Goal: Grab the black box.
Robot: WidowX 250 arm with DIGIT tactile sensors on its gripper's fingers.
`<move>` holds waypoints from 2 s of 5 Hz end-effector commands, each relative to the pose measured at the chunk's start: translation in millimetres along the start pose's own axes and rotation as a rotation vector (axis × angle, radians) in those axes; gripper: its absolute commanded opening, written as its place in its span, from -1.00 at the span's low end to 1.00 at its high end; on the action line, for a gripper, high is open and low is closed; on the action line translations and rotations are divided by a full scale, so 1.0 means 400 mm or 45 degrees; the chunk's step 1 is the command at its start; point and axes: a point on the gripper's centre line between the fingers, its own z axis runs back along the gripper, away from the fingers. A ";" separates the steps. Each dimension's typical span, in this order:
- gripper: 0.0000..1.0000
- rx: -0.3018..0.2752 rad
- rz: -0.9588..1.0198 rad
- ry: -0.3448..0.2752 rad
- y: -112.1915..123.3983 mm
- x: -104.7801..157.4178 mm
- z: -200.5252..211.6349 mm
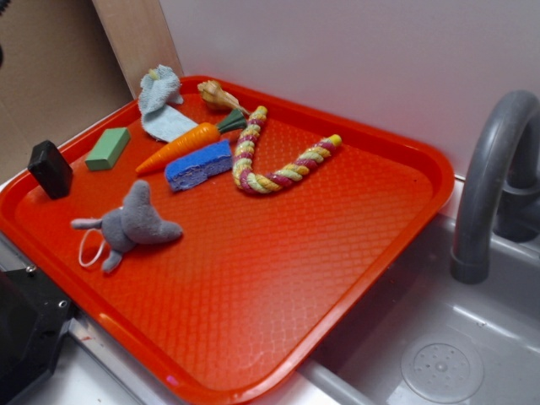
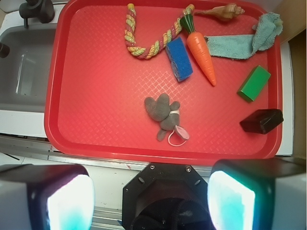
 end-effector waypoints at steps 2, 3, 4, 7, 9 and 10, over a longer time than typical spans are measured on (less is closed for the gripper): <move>1.00 0.073 0.221 -0.013 0.073 0.067 -0.053; 1.00 0.104 0.437 -0.035 0.145 0.102 -0.092; 1.00 0.139 0.707 -0.079 0.226 0.102 -0.131; 1.00 0.150 1.178 -0.070 0.358 0.025 -0.204; 1.00 0.150 1.178 -0.070 0.358 0.025 -0.204; 1.00 0.245 1.170 -0.013 0.403 0.019 -0.312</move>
